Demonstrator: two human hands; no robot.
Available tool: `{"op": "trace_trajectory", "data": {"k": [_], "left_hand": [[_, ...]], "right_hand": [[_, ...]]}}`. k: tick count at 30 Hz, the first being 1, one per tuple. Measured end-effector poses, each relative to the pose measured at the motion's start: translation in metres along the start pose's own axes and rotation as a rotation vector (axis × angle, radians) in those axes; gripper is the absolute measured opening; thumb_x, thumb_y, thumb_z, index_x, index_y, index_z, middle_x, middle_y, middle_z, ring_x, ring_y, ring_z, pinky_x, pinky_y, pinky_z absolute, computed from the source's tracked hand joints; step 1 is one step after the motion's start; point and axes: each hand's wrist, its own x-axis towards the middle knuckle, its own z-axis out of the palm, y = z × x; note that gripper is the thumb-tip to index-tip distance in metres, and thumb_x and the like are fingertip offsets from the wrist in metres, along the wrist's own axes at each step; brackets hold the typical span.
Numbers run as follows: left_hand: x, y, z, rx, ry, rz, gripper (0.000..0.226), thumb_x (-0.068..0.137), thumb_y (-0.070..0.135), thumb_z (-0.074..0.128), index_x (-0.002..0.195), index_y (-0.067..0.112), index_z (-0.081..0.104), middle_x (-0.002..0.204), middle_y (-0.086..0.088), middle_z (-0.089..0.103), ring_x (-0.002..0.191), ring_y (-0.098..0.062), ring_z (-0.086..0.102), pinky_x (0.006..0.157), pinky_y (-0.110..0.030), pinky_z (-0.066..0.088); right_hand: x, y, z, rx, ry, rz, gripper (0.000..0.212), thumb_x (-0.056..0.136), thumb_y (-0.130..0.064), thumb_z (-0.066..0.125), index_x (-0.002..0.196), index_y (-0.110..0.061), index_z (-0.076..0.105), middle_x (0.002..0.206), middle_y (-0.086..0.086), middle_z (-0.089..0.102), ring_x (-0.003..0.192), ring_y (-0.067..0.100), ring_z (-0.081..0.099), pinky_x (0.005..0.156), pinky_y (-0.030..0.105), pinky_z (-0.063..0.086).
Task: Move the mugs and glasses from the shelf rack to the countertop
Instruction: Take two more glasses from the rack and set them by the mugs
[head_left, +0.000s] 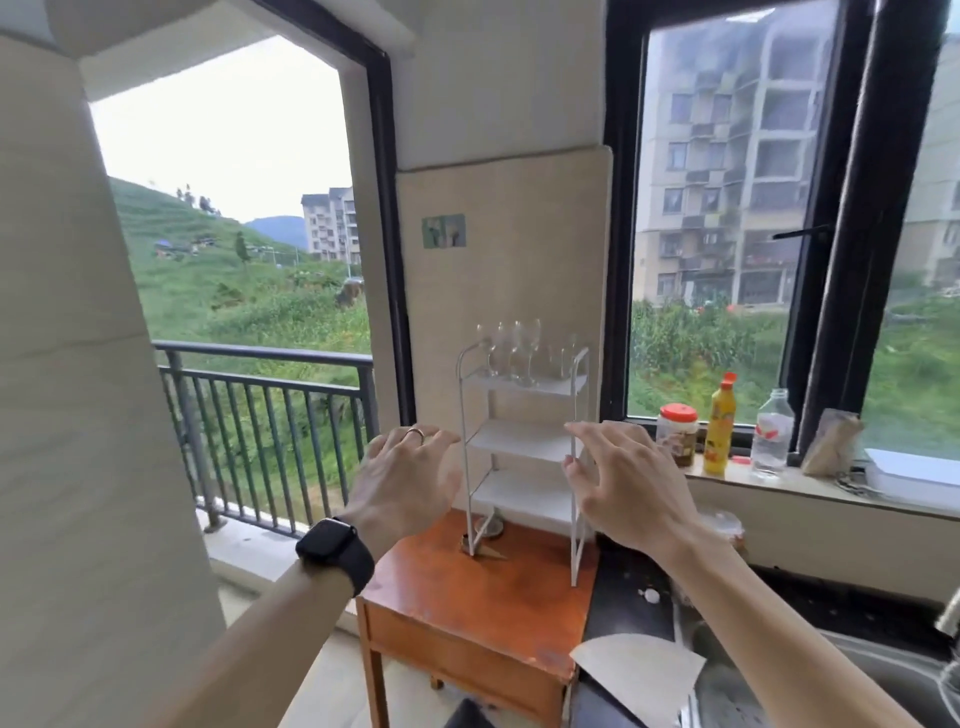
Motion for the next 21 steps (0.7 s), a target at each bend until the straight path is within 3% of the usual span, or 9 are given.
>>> {"op": "trace_trajectory", "data": {"k": [13,21], "left_hand": [[0.221,-0.039,0.124,-0.107,-0.097,0.107,0.052,0.096,0.049,0.042,0.145,0.032,0.043,0.140,-0.004,0.055,0.132,-0.024,0.044,0.108,-0.042,0.033],[0.363,-0.047,0.200,-0.596,-0.268,0.085,0.059,0.094,0.041,0.055,0.149,0.032,0.034,0.147,0.001,0.051,0.127,-0.024,0.053,0.104,-0.041,0.044]], "right_hand": [[0.165,0.058,0.132,-0.073,-0.056,0.137,0.048,0.099,-0.043,0.044,0.145,-0.028,0.046,0.145,-0.006,0.055,0.139,0.018,0.039,0.108,0.044,0.040],[0.276,0.099,0.185,0.013,-0.038,0.358,0.049,0.099,-0.045,0.044,0.145,-0.028,0.045,0.146,-0.003,0.054,0.123,0.024,0.059,0.095,0.046,0.051]]}}
